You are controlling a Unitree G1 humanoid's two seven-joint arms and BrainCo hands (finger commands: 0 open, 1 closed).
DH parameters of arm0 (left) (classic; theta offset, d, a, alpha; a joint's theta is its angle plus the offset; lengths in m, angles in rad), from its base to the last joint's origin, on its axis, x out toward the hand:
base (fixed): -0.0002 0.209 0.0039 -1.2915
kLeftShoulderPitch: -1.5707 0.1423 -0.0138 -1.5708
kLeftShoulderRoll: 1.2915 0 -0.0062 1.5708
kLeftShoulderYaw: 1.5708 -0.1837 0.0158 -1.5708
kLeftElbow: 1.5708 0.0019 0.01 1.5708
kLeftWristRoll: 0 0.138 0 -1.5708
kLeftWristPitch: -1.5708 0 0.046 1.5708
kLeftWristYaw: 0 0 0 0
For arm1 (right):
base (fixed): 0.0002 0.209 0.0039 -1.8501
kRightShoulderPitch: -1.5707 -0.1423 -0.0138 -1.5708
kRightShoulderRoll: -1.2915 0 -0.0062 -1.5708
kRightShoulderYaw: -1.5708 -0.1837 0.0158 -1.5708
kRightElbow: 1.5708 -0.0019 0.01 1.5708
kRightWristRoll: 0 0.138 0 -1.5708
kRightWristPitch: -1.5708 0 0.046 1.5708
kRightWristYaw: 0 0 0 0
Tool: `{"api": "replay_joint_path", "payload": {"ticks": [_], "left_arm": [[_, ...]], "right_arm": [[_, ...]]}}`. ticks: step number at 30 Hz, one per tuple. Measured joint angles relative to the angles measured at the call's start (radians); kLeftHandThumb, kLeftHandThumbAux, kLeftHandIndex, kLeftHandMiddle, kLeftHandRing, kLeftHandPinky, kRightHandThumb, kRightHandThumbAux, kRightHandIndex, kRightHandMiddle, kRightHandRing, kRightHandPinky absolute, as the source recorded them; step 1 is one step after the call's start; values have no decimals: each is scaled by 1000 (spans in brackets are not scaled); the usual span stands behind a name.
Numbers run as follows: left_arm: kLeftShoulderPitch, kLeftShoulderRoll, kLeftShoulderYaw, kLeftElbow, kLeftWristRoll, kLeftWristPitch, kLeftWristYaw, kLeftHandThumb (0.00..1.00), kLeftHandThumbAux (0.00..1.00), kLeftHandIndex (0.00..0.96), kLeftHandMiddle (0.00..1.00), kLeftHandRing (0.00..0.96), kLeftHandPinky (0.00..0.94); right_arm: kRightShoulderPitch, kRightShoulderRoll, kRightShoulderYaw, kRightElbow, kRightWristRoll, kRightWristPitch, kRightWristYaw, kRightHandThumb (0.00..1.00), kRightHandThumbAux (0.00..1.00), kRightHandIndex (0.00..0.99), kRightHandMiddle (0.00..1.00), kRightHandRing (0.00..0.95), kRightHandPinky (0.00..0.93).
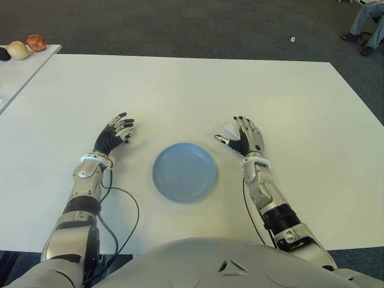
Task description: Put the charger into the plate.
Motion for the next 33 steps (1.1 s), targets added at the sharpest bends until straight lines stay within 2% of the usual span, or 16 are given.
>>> {"api": "replay_joint_path", "payload": {"ticks": [16, 27, 30, 33], "left_arm": [[2, -2, 1, -3, 0, 0, 0, 28, 727, 119, 227, 195, 140], [3, -4, 2, -4, 0, 0, 1, 23, 715, 108, 217, 180, 110], [4, -4, 2, -7, 0, 0, 1, 21, 715, 106, 219, 181, 111], [6, -4, 2, -10, 0, 1, 1, 22, 723, 108, 225, 186, 118]], "right_arm": [[-35, 43, -5, 56, 23, 38, -52, 406, 275, 0, 0, 0, 0], [-36, 48, 0, 56, 23, 57, -52, 379, 274, 0, 0, 0, 0], [-36, 49, 1, 56, 22, 59, -56, 374, 284, 0, 0, 0, 19], [-36, 52, 0, 60, 24, 58, -74, 375, 303, 0, 0, 0, 78]]}}
